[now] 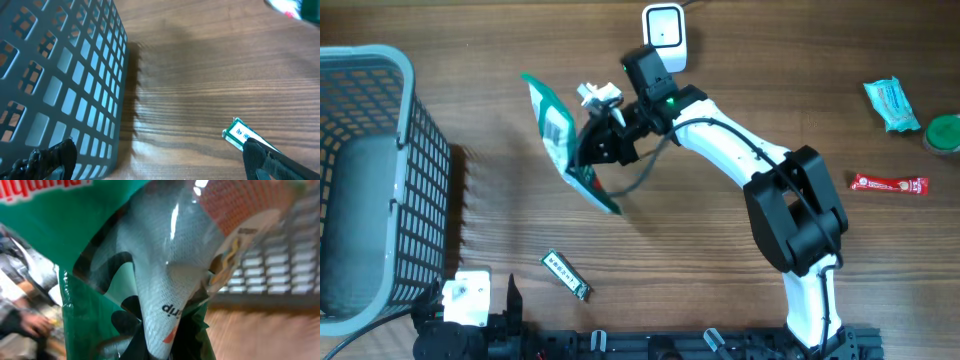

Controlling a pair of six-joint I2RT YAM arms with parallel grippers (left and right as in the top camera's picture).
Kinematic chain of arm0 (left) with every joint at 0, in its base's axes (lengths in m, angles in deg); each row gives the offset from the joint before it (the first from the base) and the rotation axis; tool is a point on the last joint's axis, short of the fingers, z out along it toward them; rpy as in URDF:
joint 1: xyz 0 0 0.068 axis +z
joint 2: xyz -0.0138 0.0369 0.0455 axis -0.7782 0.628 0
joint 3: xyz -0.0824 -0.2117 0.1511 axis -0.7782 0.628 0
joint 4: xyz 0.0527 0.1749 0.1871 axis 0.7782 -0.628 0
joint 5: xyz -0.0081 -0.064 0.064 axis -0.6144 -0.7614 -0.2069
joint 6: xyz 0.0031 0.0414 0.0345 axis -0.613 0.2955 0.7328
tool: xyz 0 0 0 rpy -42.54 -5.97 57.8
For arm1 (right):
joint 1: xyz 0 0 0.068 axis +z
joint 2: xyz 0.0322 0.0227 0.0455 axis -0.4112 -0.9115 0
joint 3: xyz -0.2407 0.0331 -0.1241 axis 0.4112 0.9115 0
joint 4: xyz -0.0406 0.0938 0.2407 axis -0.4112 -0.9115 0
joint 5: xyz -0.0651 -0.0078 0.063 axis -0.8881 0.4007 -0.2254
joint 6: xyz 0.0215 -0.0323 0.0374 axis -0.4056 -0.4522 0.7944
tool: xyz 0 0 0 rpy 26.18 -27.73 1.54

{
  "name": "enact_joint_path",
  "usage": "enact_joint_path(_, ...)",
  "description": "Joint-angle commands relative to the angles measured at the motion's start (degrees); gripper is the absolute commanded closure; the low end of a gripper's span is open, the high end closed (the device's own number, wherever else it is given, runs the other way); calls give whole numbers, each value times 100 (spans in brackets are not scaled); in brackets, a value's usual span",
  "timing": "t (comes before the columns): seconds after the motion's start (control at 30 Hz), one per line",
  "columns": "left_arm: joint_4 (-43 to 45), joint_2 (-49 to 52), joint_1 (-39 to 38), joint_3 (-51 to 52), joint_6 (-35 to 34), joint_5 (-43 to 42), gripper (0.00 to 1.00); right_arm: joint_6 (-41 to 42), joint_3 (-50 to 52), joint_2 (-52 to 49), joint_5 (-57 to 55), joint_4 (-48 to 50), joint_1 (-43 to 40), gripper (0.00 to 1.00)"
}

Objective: Scan the item barcode
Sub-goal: 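Lift the gloves pack and carry it toward the white scanner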

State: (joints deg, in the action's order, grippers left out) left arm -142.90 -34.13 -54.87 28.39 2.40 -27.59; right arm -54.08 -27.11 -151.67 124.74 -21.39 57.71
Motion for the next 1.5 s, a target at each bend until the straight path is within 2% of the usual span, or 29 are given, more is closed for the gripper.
enact_joint_path(0.0, 17, -35, -24, -9, 50, 57, 0, 400, -68, 184, 361, 841, 48, 96)
enact_joint_path(0.17, 20, -35, -24, -9, 50, 57, 0, 339, -66, 181, 361, 1364, 68, 96)
enact_joint_path(0.43, 20, -35, -24, -9, 50, 57, 0, 411, -66, 181, 361, 1325, 72, 96)
enact_joint_path(0.73, 17, -35, -24, -9, 50, 57, 0, 929, -66, 184, 363, 1019, 22, 96)
enact_joint_path(0.83, 20, -35, -24, -9, 50, 57, 0, 284, -50, 179, 361, 509, -164, 96)
enact_joint_path(0.9, 17, -35, -24, -9, 50, 57, 0, -564, -50, 138, 363, -321, -378, 96)
enact_joint_path(1.03, 17, -35, -24, -9, 50, 57, 0, -1652, -48, 28, 361, -1403, -592, 96)
enact_joint_path(1.33, 20, -35, -24, -9, 50, 57, 0, -2769, -39, 26, 361, -1373, -597, 96)
enact_joint_path(1.37, 20, -35, -24, -9, 50, 57, 0, -2590, -39, 26, 361, -1340, -597, 96)
enact_joint_path(1.47, 20, -35, -24, -9, 50, 55, 0, -205, -39, 44, 358, -706, -673, 96)
